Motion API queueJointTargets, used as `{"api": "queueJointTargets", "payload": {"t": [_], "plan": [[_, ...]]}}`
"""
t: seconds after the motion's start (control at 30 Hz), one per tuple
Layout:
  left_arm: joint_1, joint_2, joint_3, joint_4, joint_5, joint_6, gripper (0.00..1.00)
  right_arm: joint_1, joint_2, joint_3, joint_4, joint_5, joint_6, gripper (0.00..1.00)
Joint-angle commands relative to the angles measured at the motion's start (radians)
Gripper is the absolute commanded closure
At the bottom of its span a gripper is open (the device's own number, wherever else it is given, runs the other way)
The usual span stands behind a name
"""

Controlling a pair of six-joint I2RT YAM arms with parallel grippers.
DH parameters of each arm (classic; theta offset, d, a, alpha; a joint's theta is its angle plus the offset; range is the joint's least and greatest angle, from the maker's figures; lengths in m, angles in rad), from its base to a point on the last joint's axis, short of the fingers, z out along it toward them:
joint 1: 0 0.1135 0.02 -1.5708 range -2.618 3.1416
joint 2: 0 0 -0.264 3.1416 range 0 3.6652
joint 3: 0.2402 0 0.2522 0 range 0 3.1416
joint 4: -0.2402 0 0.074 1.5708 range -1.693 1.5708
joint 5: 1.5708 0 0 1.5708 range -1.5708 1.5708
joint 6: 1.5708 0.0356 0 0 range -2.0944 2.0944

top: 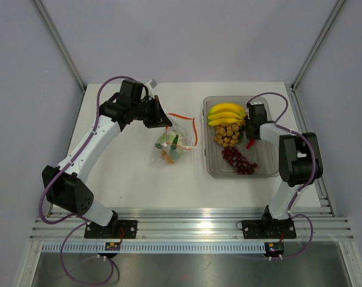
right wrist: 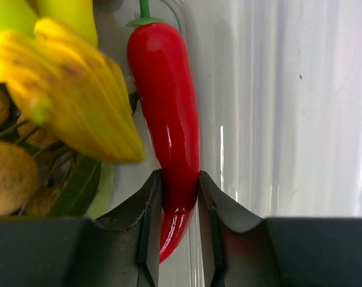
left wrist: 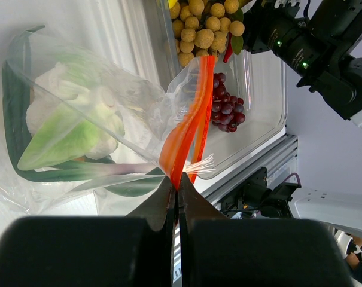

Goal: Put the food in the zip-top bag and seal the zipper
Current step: Pick up the fake vegetable from the bin, then place the fake vegetable in the zipper food storage bag.

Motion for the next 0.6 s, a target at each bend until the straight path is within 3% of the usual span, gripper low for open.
{"api": "queueJointTargets", "payload": {"t": [0.0,0.07,0.37,0.57], "plan": [[-0.003,-0.026,-0.009,0.063,0.028,0.014,1.0,-0.004,-0.129,-0.012,-0.03,-0.024,0.055,0.83],[-0.003,-0.029,-0.012,0.063,0.029,0.014,1.0,-0.004,-0.213,-0.016,-0.069,-0.024,0.074,0.94],[-0.004,-0.019,0.003,0.076,0.038,0.013,1.0,-0.004,-0.557,-0.031,-0.258,-0.059,0.109,0.94],[-0.007,0.01,0.028,0.074,0.054,0.017,1.0,-0.004,-0.803,-0.035,-0.365,-0.34,0.086,0.94]]}}
